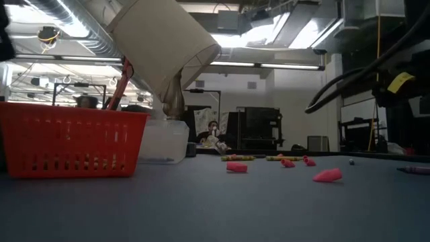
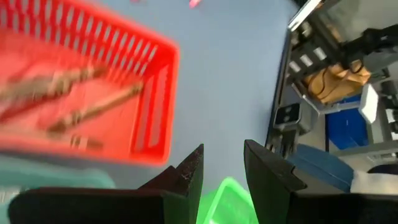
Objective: Sort crayons
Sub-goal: Put the violet crayon into the black bin
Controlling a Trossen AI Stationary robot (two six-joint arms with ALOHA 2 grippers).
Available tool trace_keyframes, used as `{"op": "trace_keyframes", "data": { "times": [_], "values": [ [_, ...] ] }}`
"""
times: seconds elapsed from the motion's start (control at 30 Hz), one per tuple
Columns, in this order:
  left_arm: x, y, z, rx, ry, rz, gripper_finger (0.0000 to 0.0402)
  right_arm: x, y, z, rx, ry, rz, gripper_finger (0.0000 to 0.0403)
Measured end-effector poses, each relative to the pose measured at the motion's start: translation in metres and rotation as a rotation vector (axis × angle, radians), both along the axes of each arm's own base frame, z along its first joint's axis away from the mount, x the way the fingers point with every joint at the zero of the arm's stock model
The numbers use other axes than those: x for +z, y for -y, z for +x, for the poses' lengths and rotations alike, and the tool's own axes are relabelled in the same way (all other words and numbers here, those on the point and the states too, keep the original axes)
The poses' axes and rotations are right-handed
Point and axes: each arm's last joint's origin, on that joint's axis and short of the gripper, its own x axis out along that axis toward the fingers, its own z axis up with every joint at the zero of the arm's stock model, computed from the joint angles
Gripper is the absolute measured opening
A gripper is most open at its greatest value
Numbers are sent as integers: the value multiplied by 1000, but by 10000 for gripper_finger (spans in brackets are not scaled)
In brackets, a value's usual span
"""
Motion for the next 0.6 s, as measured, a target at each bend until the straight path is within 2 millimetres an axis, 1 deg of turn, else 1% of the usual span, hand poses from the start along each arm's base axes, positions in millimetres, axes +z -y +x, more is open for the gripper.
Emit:
{"op": "trace_keyframes", "data": {
  "times": [0.1,0.2,0.3,0.37,0.43,0.6],
  "values": [
    [4,-2,7,-25,67,82,101,0,-1,1,14,11,2,109],
    [9,-6,14,-39,128,164,101,0,-1,2,47,20,6,70],
    [12,-11,22,-46,164,240,101,0,-1,3,51,30,-4,29],
    [13,-16,27,-50,176,290,101,0,-1,2,54,31,-8,12],
    [13,-21,32,-52,180,337,101,0,-1,3,61,33,-11,11],
    [15,-34,43,-44,189,431,101,0,-2,5,73,59,-18,37]
  ]
}}
